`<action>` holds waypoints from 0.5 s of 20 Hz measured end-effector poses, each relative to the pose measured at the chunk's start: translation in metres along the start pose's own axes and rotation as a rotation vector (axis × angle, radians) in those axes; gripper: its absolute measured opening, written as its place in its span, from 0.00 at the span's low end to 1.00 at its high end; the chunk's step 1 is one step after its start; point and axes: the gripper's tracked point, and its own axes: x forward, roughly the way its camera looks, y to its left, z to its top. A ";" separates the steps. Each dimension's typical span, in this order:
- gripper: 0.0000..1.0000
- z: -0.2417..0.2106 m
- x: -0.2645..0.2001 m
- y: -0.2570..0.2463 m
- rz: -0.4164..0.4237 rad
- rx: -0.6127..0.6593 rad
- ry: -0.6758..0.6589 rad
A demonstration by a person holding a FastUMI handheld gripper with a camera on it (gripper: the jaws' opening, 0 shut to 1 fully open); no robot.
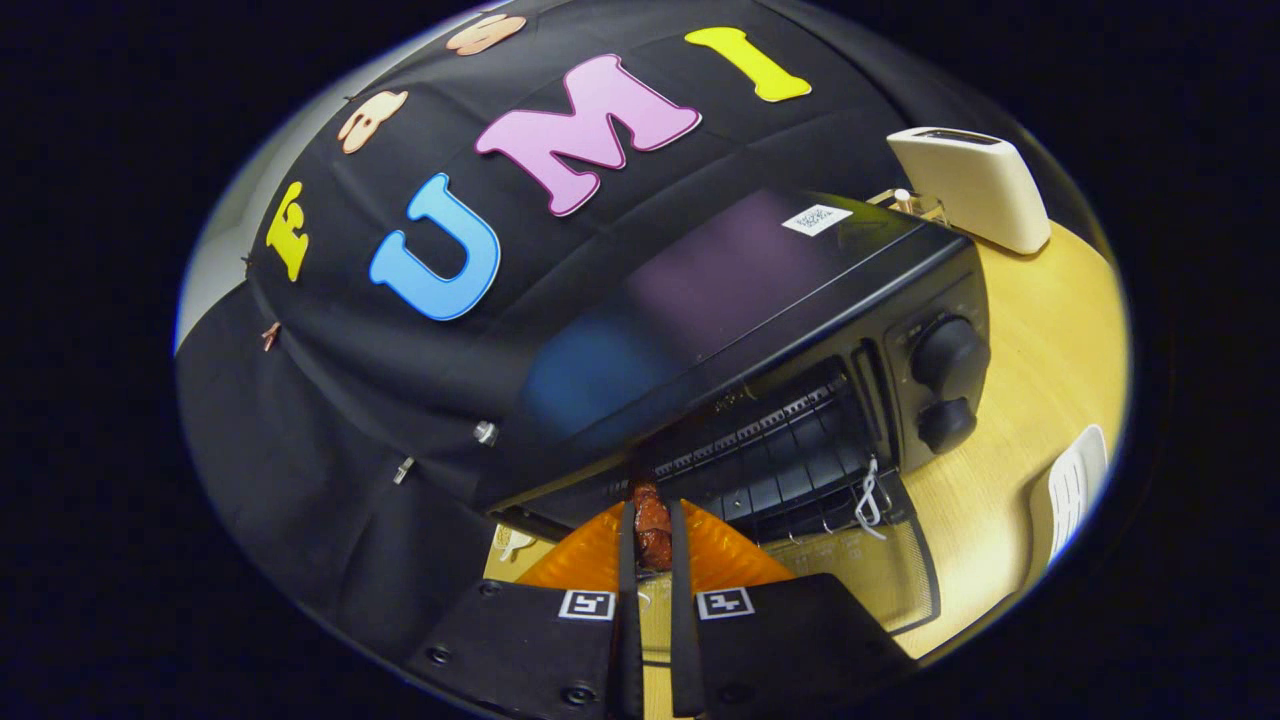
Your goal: Open the toaster oven, put the food inside, and close the toaster oven door.
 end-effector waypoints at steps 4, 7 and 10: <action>0.15 0.000 0.020 -0.013 -0.004 0.030 -0.028; 0.16 0.005 0.032 -0.028 -0.027 0.023 -0.039; 0.25 0.009 0.034 -0.050 -0.104 -0.038 -0.042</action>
